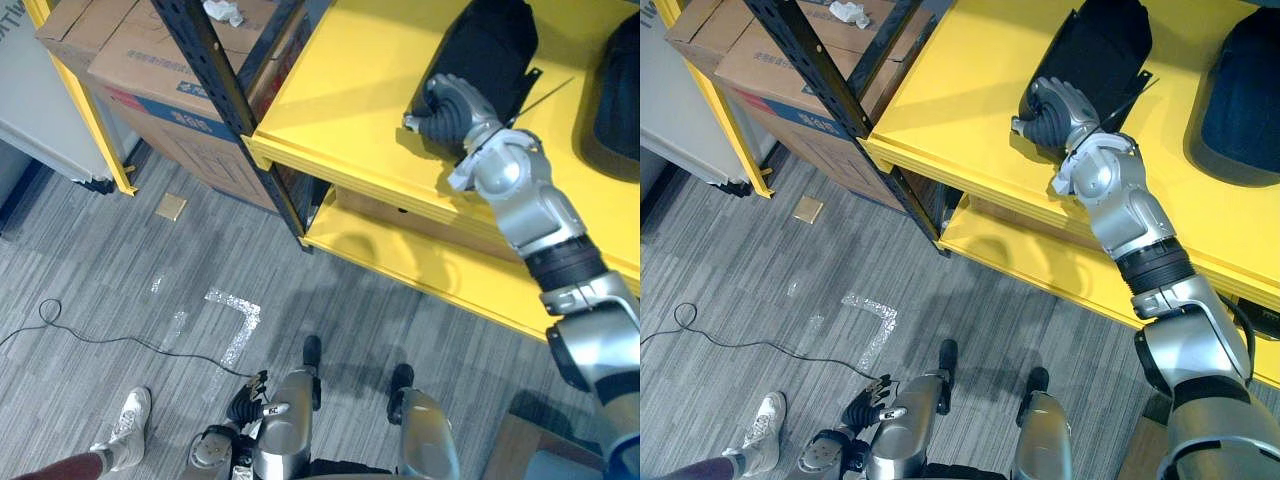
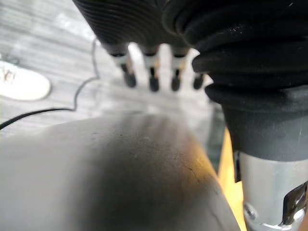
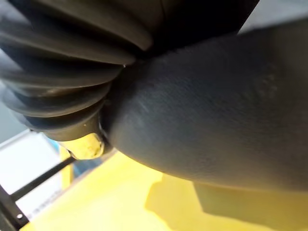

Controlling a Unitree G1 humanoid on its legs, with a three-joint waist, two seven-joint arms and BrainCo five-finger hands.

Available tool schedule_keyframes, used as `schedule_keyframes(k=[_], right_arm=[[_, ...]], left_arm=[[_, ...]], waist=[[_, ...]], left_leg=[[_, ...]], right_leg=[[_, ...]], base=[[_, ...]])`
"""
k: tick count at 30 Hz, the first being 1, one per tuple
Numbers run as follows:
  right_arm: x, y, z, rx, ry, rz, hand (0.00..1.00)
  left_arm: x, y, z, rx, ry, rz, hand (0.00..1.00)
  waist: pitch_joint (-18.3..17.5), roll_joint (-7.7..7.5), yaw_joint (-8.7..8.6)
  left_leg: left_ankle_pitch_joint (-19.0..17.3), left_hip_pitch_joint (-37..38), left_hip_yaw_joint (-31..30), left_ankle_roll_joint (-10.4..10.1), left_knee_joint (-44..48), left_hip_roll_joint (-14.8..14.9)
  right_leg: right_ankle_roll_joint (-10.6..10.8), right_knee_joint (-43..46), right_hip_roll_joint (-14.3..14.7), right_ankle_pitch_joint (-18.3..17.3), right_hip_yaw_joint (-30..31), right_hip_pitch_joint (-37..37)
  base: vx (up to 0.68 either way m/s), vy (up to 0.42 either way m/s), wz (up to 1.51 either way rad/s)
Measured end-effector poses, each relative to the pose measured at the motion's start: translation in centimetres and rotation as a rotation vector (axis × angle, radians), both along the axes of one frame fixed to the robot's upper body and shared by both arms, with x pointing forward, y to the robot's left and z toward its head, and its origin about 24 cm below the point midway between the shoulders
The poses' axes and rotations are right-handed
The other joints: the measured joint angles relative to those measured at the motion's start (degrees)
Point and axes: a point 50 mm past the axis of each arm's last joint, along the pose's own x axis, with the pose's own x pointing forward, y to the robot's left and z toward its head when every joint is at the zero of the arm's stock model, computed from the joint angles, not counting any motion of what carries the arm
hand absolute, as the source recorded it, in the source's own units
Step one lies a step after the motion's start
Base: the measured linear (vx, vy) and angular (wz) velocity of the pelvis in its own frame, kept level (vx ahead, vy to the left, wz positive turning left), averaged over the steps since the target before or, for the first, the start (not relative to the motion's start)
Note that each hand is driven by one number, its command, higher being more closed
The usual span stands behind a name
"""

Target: Walk over and take plastic housings, then place them on the shelf

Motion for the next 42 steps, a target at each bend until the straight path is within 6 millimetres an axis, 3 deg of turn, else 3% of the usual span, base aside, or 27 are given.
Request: schedule_keyframes(k=[7, 15, 23, 32, 33, 42], right_arm=[[0.3, 2.4, 0.4, -0.05, -0.034, 0.036, 1.0], [0.9, 2.6, 0.3, -0.082, -0.024, -0.032, 1.0], [2.1, 0.2, 0.2, -0.031, -0.026, -0.2, 1.0], [2.4, -1.5, 1.1, 0.011, -0.061, -0.29, 1.0], [2.5, -1.7, 1.2, 0.0, -0.064, -0.3, 0.0], [2.5, -2.0, 1.6, -0.047, -0.089, -0.275, 0.0]], left_arm=[[0.0, -0.1, 0.0, -0.014, 0.001, 0.015, 0.0], [0.0, -0.5, 0.0, -0.026, 0.016, 0.029, 0.0], [-0.1, -0.6, 0.0, -0.022, 0.014, 0.04, 0.0], [-0.2, -1.4, 0.0, -0.074, 0.024, 0.058, 0.0], [-0.2, -1.5, 0.0, -0.077, 0.024, 0.06, 0.0], [-0.1, -1.6, 0.1, -0.081, 0.016, 0.06, 0.0]], waist=[[0.0, 0.05, 0.79], [-0.1, 1.38, 2.25], [-0.3, 1.78, 3.07], [0.1, 3.83, 3.46], [0.0, 3.93, 3.62], [0.0, 3.94, 4.27]], left_leg=[[0.0, -0.1, -0.7, 0.0, 0.4, 0.0], [-0.3, -1.6, -1.9, -0.1, 1.8, 0.0], [0.0, -3.1, -2.5, -0.1, 1.8, -0.4], [0.1, -4.1, -2.5, -0.3, 2.2, -0.5], [0.1, -4.1, -2.5, -0.3, 2.2, -0.6], [0.3, -4.4, -2.5, -0.6, 2.0, -0.5]], right_leg=[[-0.1, -0.3, 0.0, 0.0, -0.7, 0.6], [-0.4, -0.1, 0.2, -0.3, -1.7, 0.2], [-0.3, 1.4, -0.3, -0.6, -2.0, -1.6], [-0.7, 4.1, -0.8, -2.1, -1.7, -3.7], [-0.7, 4.7, -1.0, -2.4, -1.7, -3.9], [-0.9, 5.2, -1.0, -2.6, -1.7, -4.6]], base=[[0.0, 0.002, 0.04], [-0.02, 0.003, 0.06], [0.0, 0.003, 0.05], [0.0, -0.002, 0.0], [0.0, 0.0, 0.0], [0.0, 0.0, 0.0]])
